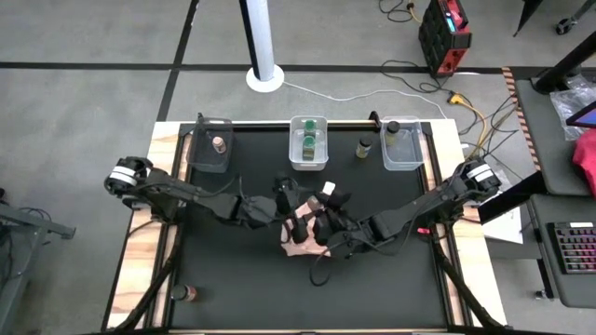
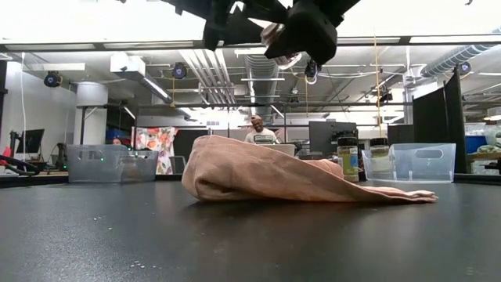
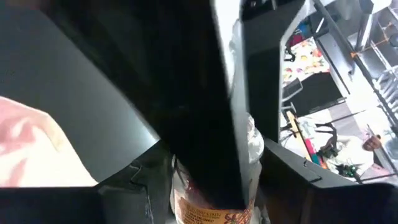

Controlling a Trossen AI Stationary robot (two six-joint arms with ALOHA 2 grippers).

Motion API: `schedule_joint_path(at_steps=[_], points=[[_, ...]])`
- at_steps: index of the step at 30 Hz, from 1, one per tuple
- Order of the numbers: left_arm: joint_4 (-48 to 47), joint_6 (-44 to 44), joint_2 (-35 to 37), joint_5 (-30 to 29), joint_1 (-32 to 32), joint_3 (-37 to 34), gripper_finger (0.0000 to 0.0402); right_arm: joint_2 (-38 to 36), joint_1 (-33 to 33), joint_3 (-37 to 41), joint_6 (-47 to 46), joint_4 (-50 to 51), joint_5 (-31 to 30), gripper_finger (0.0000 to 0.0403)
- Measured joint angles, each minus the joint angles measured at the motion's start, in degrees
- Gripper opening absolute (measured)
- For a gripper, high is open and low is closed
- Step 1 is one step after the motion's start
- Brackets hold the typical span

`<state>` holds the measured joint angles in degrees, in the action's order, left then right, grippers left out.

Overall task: Sort spices by type
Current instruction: Put the brown spice bottle into the black bin

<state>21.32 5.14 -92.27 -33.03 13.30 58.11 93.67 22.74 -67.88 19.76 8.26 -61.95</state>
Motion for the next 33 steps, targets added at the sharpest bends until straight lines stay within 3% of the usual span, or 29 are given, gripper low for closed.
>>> schedule_joint_path(at_steps=[3, 16, 26, 33], points=[[0.0, 2.6, 0.0, 3.1, -0.8, 0.1, 0.0253, 0.0, 0.1, -0.2, 1.0, -0.2, -0.1, 0.0183], [-3.9, 7.8, -0.2, 2.0, -0.8, 0.0, 0.0246, 0.0, 0.0, -1.1, 1.2, 0.1, -0.2, 0.0183], [-5.0, 5.8, -0.3, 2.0, -0.7, 0.3, 0.0175, 0.2, 0.0, -1.0, -0.9, 0.3, 0.1, 0.0195], [-5.7, 4.4, -0.2, 1.7, -0.8, 0.3, 0.0162, 0.2, 0.0, -0.9, -3.6, 0.3, 0.7, 0.0220]])
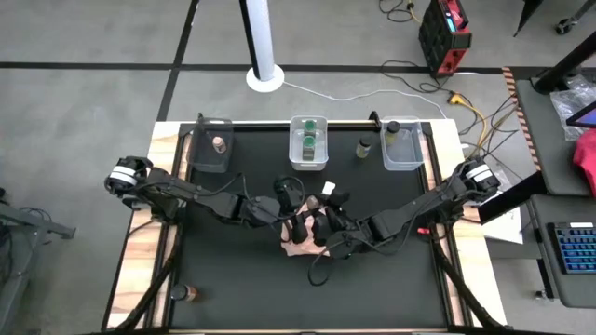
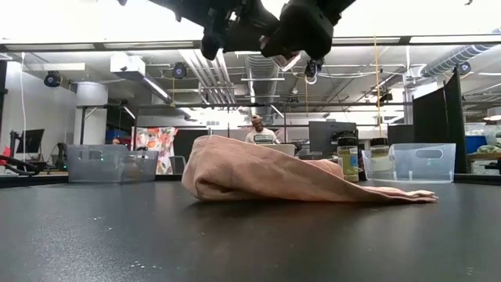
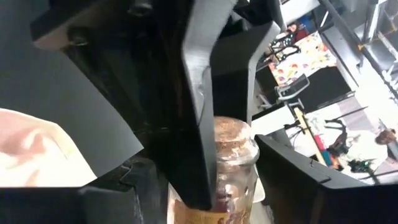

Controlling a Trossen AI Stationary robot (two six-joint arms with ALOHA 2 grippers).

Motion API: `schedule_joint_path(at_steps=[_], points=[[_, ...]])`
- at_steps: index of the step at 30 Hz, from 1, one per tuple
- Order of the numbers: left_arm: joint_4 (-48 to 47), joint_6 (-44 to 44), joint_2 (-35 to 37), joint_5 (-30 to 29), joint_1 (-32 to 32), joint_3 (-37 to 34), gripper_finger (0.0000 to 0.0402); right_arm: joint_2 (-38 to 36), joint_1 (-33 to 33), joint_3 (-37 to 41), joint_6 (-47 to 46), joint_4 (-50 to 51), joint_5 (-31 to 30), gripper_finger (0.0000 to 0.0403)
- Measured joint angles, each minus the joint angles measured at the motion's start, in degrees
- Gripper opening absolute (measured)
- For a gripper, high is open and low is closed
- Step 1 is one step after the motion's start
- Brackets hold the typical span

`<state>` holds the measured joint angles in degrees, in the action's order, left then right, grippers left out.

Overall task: Sort spices by type
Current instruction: Put the brown spice bottle into the black bin

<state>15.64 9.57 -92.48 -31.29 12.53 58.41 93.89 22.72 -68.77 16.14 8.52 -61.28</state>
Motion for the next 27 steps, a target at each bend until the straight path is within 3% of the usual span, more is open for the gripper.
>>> schedule_joint_path(at_steps=[4, 11, 16, 21, 27], points=[[-3.3, -0.4, 0.7, -3.2, -0.4, 0.0, 0.0162, -0.4, 0.0, 0.0, -4.4, 2.1, -0.1, 0.0232], [-7.2, -0.4, 1.4, -3.8, -1.2, 0.0, 0.0162, -0.8, 0.0, 0.0, -11.7, 7.8, -0.3, 0.0260], [-14.3, 0.5, 2.3, -5.7, -1.3, -0.1, 0.0161, -2.1, 0.5, -0.1, -22.4, 17.3, 0.3, 0.0275], [-20.6, 0.6, 5.1, -5.7, -1.3, -0.1, 0.0161, -4.6, 0.7, 0.3, -38.0, 28.2, 8.2, 0.0276], [-27.8, 1.8, 9.4, -5.7, -1.3, -0.1, 0.0161, -5.2, 0.8, 3.3, -47.9, 30.1, 13.7, 0.0257]])
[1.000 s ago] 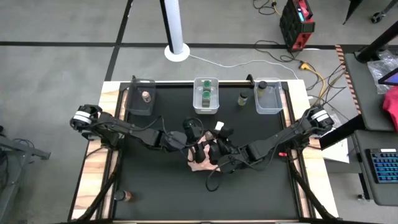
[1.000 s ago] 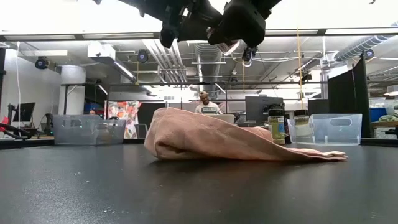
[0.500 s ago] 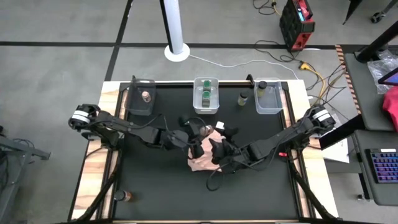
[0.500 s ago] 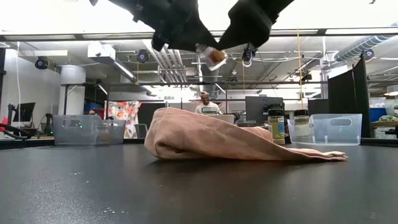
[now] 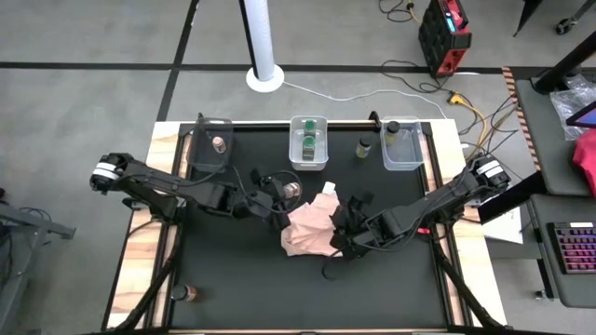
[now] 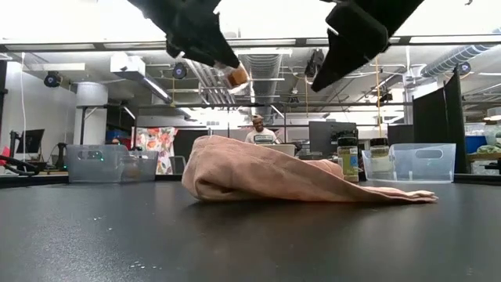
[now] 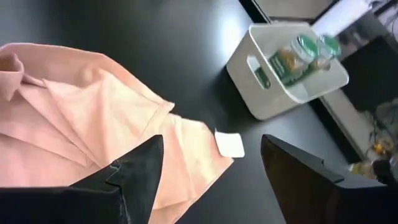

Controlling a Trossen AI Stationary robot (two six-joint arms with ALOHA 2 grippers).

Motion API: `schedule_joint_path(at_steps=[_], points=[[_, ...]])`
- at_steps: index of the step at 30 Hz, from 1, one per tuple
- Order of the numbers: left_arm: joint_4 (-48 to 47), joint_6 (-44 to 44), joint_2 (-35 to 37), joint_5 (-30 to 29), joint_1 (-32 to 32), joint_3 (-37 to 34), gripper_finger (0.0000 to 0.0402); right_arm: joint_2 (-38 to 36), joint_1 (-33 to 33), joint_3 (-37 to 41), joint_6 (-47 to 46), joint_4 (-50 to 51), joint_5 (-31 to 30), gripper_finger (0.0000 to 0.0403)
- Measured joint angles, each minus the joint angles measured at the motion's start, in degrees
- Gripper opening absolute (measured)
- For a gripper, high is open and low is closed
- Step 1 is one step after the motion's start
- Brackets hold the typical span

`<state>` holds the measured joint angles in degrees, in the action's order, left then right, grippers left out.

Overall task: Sort spices by type
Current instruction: Put the brown spice bottle into the black bin

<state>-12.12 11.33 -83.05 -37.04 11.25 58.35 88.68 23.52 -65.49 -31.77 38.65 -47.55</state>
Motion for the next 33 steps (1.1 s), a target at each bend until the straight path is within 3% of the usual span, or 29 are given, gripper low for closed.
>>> schedule_joint_path(at_steps=[9, 26, 30, 33], points=[[-2.5, 0.8, 3.0, 0.0, 0.0, -0.7, 0.0165, 0.2, 0.1, 4.6, -7.0, -0.3, 0.0, 0.0232], [-2.5, 0.6, 3.3, -0.2, 0.0, -0.7, 0.0166, 0.2, 0.1, 5.3, -7.3, -1.4, -0.4, 0.0225], [-8.4, 2.8, 4.9, -7.0, 0.1, -0.7, 0.0167, 0.2, 0.1, 5.3, -5.3, -1.5, -5.3, 0.0217], [-16.6, 6.7, 9.1, -8.6, -0.3, -0.7, 0.0167, 0.2, 0.1, 5.3, -4.8, -1.5, -10.7, 0.0206]])
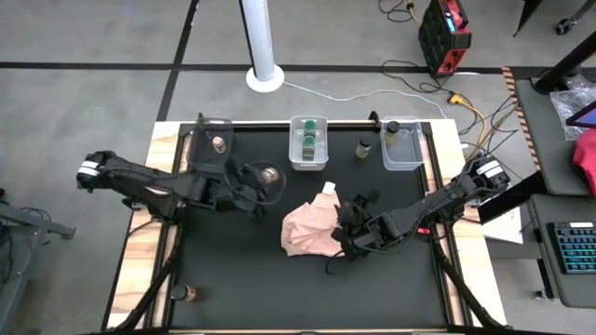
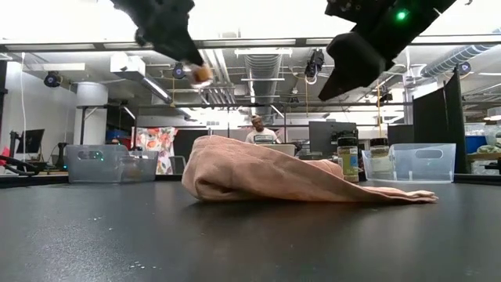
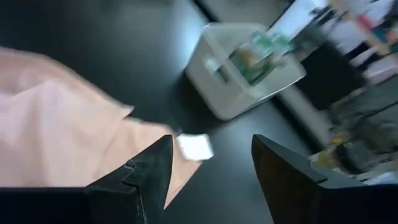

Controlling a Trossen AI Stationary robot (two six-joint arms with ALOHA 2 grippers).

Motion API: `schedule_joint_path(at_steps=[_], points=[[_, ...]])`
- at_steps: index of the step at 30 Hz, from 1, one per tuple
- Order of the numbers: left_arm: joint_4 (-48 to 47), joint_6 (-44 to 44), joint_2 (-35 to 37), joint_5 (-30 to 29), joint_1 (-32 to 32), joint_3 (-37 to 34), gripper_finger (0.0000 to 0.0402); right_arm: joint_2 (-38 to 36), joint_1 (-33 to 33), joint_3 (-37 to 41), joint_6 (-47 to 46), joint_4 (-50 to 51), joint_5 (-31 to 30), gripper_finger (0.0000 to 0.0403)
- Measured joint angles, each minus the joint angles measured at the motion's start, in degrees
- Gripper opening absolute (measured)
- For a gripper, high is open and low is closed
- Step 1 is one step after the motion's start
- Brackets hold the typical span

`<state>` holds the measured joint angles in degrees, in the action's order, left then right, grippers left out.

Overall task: Sort spices by type
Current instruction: Put the brown spice bottle into the black bin

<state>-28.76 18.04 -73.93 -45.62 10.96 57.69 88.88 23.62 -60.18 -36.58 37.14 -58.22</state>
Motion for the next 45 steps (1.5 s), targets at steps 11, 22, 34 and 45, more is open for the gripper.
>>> schedule_joint_path(at_steps=[11, 22, 34, 45], points=[[-19.9, 8.4, 19.0, -2.4, -7.6, 0.0, 0.0166, 0.2, -3.5, 0.0, 2.7, -2.2, -1.7, 0.0116], [-27.1, 5.2, 20.7, 10.5, -32.8, -0.1, 0.0165, 0.2, -5.6, 0.0, 4.6, -3.2, 2.9, 0.0013], [-28.5, -4.2, 14.7, 16.4, -49.2, -0.3, 0.0164, -0.2, -5.9, 0.0, 7.2, -3.1, 4.7, 0.0013], [-26.9, -9.9, 14.7, 29.8, -60.8, -2.1, 0.0164, -10.2, -10.8, 0.5, 12.4, -3.1, 11.5, 0.0009]])
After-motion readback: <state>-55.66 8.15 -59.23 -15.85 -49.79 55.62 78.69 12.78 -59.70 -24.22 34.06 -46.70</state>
